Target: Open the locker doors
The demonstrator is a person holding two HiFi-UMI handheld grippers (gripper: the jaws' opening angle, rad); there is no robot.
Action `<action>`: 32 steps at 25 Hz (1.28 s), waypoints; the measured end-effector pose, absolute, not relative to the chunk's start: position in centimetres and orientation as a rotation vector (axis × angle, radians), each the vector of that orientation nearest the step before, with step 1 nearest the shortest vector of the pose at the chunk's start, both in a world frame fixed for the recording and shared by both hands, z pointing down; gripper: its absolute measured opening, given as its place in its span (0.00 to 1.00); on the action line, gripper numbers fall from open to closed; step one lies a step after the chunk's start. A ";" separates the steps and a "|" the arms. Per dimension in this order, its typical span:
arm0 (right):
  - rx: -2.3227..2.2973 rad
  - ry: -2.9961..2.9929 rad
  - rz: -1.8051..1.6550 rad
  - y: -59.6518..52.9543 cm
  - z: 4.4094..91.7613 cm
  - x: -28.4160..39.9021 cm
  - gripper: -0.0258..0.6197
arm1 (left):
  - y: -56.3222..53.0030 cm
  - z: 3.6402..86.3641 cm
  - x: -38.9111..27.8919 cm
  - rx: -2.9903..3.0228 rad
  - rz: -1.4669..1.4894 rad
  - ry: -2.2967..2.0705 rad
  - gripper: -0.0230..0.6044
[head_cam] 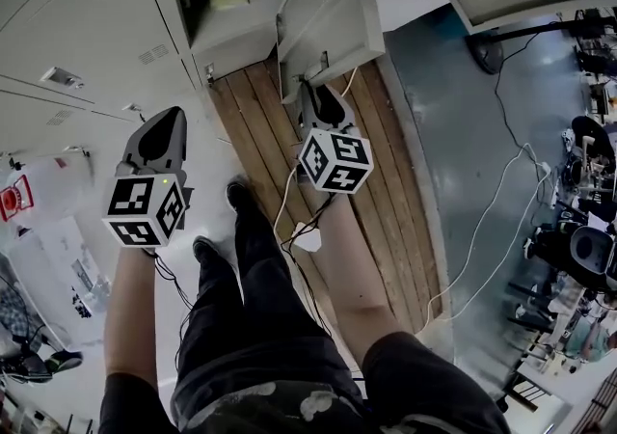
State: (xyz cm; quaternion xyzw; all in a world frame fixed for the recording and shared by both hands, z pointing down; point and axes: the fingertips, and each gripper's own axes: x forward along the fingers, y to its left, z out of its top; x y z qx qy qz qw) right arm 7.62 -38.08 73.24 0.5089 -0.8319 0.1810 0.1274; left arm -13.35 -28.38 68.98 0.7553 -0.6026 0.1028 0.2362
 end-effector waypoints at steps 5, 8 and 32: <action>1.553 -2.367 0.504 -39.2 73.3 10.7 0.22 | -29.7 69.4 -12.6 2.080 0.281 -1.630 0.05; 1.594 -2.333 0.499 -40.1 73.4 12.3 0.22 | -30.7 69.5 -12.0 2.089 0.282 -1.613 0.05; 1.787 -2.191 0.526 -37.7 69.5 12.8 0.33 | -30.2 64.5 -13.7 2.209 0.283 -1.557 0.05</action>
